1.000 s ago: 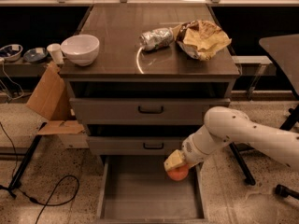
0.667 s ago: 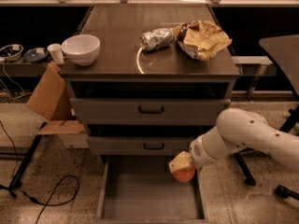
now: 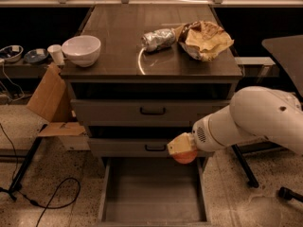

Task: Pick apple from bottom drawer and place on counter

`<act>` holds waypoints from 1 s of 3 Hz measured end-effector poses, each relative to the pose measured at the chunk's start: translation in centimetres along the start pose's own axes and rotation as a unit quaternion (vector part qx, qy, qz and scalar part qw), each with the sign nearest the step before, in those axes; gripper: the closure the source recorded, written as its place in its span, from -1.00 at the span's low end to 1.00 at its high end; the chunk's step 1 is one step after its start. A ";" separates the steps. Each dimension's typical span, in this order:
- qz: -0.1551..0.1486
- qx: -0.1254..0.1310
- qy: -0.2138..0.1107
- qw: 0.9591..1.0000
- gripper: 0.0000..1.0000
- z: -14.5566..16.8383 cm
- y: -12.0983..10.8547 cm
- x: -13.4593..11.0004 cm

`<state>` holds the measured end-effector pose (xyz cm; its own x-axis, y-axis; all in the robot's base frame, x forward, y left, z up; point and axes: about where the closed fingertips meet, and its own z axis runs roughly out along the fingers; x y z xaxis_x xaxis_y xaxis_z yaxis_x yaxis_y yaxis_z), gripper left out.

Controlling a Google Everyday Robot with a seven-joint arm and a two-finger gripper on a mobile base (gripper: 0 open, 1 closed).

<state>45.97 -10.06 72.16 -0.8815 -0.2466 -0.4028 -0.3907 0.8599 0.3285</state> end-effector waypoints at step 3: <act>-0.023 -0.004 -0.041 0.999 1.00 -1.5 2.1 -3.8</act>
Offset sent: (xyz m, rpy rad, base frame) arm 0.0106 0.0083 0.0243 0.0066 -0.0479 0.0073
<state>48.07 -7.97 75.71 -0.8378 -0.2491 -0.4859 -0.4332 0.8449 0.3137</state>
